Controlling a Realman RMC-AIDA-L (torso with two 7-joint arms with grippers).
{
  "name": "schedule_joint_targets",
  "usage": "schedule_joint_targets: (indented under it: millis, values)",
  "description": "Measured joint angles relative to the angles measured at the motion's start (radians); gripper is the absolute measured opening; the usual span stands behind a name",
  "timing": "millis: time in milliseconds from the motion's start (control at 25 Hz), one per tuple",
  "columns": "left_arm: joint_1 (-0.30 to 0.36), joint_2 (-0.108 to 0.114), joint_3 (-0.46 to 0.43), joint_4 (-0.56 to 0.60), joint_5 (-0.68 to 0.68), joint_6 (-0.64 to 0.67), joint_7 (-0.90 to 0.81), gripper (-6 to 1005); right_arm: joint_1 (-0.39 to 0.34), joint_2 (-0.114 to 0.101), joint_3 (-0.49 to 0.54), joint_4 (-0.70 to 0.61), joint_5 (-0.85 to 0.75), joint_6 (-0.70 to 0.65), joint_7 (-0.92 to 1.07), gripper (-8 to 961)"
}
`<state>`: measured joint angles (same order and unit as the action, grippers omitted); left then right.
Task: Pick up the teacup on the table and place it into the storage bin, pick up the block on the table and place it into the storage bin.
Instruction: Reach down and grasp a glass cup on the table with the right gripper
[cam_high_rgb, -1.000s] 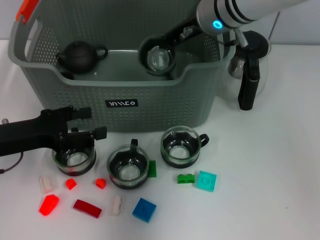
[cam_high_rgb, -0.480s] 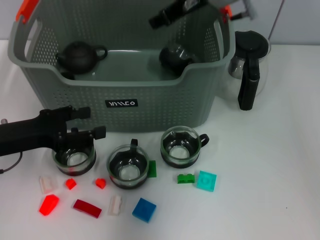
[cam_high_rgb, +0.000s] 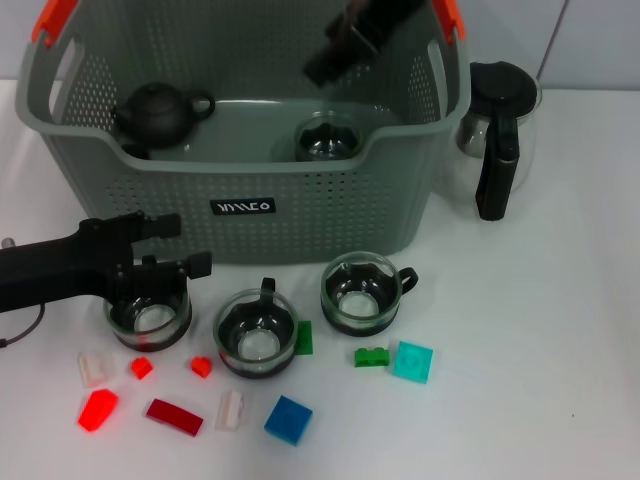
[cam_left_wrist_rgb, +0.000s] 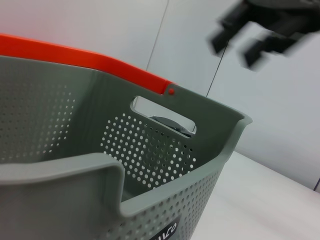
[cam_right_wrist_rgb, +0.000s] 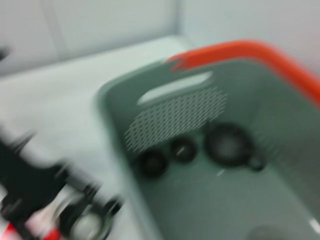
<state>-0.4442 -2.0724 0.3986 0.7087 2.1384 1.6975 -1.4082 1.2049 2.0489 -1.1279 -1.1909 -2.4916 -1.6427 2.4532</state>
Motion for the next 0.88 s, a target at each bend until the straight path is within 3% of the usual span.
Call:
schedule_joint_targets:
  millis: [200, 320, 720, 880]
  values:
    - [-0.001, 0.000, -0.001, 0.000, 0.000, -0.003, 0.000, 843, -0.018, 0.027, -0.012, -0.088, 0.030, -0.205, -0.116, 516]
    - [-0.001, 0.000, -0.001, 0.000, 0.000, -0.003, 0.000, 844, -0.037, 0.043, -0.026, -0.113, 0.034, -0.260, -0.167, 515]
    - [0.000, 0.006, -0.002, 0.006, 0.008, 0.008, 0.000, 843, -0.098, 0.046, -0.131, -0.112, 0.032, -0.296, -0.248, 515]
    - [0.006, 0.018, 0.003, 0.010, 0.015, 0.087, 0.000, 843, -0.128, 0.050, -0.182, -0.110, 0.036, -0.269, -0.260, 516]
